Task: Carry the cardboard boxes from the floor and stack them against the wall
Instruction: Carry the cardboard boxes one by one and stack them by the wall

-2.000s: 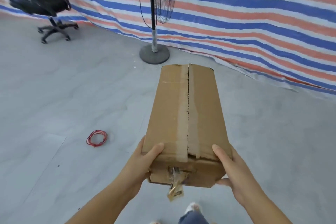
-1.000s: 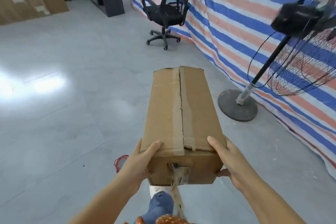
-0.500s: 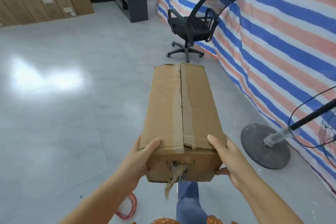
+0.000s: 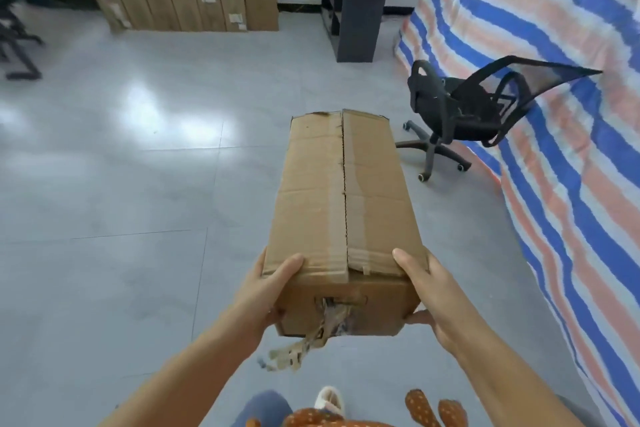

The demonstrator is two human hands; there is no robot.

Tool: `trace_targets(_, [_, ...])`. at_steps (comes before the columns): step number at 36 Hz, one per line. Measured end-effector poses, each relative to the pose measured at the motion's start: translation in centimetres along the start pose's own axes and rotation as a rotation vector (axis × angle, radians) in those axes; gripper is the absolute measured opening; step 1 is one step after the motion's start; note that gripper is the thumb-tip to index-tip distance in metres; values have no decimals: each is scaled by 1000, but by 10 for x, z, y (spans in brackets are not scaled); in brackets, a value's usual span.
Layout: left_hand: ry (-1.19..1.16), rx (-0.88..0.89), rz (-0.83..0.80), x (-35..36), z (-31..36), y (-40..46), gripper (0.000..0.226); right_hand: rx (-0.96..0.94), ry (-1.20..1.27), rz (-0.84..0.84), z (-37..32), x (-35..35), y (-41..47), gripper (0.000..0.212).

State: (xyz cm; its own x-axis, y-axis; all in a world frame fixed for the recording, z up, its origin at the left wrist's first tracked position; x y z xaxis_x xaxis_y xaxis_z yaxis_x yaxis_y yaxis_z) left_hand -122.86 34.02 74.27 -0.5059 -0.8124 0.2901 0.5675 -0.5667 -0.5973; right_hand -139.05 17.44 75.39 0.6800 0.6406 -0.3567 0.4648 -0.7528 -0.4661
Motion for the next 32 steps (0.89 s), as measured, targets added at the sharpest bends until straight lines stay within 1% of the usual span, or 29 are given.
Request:
trace_targets(9, [-19, 16, 105, 17, 67, 93, 45, -19, -23, -118, -67, 16, 119, 30])
trace_targets(15, [-31, 31, 113, 24, 126, 185, 41, -51, -16, -107, -123, 35, 215, 23])
trace_targets(20, [-24, 34, 75, 30, 194, 265, 42, -45, 19, -79, -180, 53, 293, 25])
trace_targets(23, [-27, 30, 64, 31, 235, 303, 42, -45, 14, -87, -217, 66, 332, 22])
trace_targets(29, [-28, 28, 97, 27, 296, 373, 38, -35, 15, -91, -275, 94, 407, 32])
trace_targets(32, [-37, 14, 114, 22, 322, 408, 40, -27, -5, -129, -300, 109, 448, 32])
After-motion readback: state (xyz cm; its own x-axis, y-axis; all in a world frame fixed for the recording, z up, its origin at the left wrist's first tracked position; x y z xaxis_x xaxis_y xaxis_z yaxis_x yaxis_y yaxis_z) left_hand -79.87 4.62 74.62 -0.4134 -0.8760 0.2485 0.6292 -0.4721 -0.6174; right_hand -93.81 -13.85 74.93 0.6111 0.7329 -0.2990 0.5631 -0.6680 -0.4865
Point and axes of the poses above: each hand's wrist, its own y-axis towards the middle knuckle, its own x-axis out of the palm, z = x × y, the point moved 7 cm from there along y, towards the middle knuckle, and after that the axes turned 12 degrees about -y, right-handed, at the moved point
